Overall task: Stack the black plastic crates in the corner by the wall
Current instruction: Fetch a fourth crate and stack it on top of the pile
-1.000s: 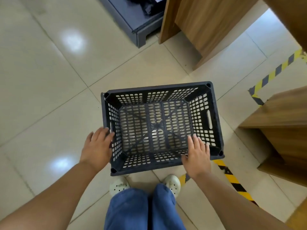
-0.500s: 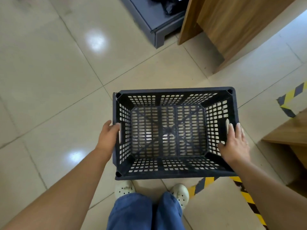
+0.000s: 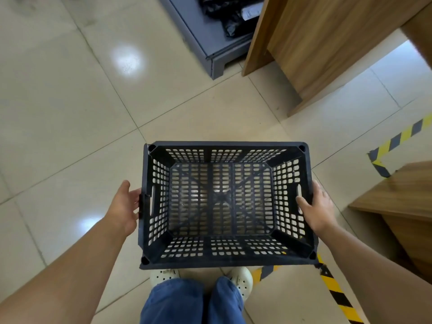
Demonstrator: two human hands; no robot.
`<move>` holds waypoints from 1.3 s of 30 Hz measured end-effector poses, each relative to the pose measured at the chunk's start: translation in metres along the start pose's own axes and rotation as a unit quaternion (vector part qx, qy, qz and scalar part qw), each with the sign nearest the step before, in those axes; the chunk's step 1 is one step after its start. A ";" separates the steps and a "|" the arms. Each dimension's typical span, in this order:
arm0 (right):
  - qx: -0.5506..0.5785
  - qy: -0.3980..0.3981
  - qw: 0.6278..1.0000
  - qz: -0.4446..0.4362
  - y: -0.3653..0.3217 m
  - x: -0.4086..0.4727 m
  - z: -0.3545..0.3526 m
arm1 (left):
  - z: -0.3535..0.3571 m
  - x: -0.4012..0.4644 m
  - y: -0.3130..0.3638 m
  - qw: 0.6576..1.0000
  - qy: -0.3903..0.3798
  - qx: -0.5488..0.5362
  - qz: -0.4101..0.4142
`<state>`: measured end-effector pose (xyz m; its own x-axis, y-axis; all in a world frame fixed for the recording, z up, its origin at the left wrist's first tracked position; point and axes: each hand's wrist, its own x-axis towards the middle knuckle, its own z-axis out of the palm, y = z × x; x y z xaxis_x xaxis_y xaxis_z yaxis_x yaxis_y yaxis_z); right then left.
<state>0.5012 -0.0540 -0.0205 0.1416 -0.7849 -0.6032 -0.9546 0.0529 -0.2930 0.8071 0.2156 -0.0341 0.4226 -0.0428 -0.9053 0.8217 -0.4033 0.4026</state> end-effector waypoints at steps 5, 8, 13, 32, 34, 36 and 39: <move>0.243 -0.070 0.959 0.127 -0.038 -0.032 -0.017 | -0.044 -0.029 0.023 0.999 -0.013 -0.002 -0.029; 0.304 -0.105 0.933 0.162 -0.058 -0.054 -0.031 | -0.078 -0.052 0.041 0.999 -0.023 0.002 -0.049; 0.322 -0.136 0.918 0.189 -0.098 -0.097 -0.053 | -0.133 -0.094 0.070 0.998 -0.010 -0.022 -0.052; 0.246 -0.153 0.952 0.098 -0.333 -0.331 -0.136 | -0.357 -0.300 0.135 0.976 -0.014 -0.215 -0.024; 0.228 -0.156 0.958 0.082 -0.354 -0.348 -0.137 | -0.375 -0.314 0.129 0.972 -0.003 -0.235 -0.020; 0.207 -0.161 0.963 0.057 -0.374 -0.364 -0.136 | -0.390 -0.327 0.122 0.966 0.008 -0.258 -0.015; 0.173 -0.177 0.969 0.016 -0.404 -0.383 -0.129 | -0.409 -0.342 0.106 0.959 0.032 -0.280 -0.006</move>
<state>0.7983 0.1452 0.4245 0.2529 -0.5224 -0.8143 -0.8238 0.3251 -0.4644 0.9058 0.5614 0.3729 0.4193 0.0217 -0.9076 0.8959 0.1519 0.4175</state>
